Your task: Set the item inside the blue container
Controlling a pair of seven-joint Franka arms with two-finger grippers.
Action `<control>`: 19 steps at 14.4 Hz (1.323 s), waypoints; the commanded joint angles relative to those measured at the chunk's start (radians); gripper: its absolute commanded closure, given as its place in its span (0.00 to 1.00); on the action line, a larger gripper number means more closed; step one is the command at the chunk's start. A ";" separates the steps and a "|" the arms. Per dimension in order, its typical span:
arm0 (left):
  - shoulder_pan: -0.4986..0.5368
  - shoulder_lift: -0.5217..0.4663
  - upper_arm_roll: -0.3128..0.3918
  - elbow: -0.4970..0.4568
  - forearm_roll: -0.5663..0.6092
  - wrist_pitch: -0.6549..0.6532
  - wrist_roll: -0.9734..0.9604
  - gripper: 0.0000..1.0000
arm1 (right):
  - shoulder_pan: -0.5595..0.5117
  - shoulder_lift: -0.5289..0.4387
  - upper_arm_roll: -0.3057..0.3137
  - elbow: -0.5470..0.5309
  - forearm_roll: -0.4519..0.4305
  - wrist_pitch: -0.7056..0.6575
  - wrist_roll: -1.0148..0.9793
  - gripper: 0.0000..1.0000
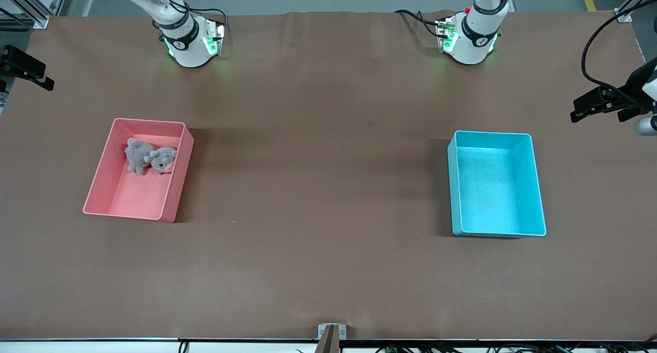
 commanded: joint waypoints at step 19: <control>0.004 -0.008 -0.002 0.007 -0.005 0.002 0.007 0.00 | -0.116 0.244 -0.005 -0.251 -0.039 0.316 0.017 0.00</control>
